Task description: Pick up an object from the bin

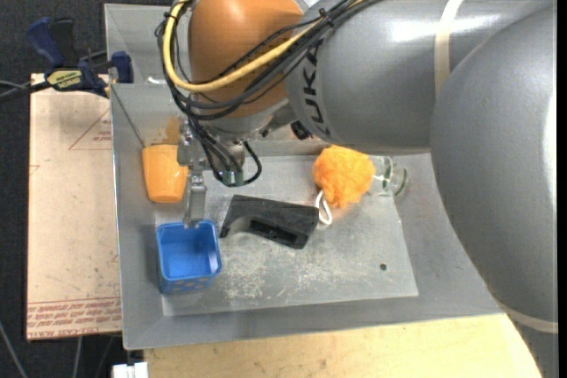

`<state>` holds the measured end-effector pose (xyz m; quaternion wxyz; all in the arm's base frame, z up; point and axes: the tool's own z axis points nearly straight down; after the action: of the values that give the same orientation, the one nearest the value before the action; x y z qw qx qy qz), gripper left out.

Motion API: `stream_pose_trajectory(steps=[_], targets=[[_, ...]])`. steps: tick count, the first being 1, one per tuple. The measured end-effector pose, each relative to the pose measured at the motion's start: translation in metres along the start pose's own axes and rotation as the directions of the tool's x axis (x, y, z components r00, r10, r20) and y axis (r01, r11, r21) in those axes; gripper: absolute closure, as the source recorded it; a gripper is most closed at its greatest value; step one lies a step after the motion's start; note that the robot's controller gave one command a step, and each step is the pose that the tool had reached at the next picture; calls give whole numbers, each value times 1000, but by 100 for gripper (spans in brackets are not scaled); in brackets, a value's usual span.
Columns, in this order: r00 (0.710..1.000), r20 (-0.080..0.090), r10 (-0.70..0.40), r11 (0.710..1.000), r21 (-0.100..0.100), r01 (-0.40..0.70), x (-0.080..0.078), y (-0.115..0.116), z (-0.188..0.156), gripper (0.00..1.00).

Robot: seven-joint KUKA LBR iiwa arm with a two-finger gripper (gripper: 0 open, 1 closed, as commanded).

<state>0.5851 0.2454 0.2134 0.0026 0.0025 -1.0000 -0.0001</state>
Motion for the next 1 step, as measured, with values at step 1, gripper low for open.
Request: stream_pose_trajectory(steps=[1], targets=[[1000,6,4,1000,-1,-4,-1,-1,-5,0]])
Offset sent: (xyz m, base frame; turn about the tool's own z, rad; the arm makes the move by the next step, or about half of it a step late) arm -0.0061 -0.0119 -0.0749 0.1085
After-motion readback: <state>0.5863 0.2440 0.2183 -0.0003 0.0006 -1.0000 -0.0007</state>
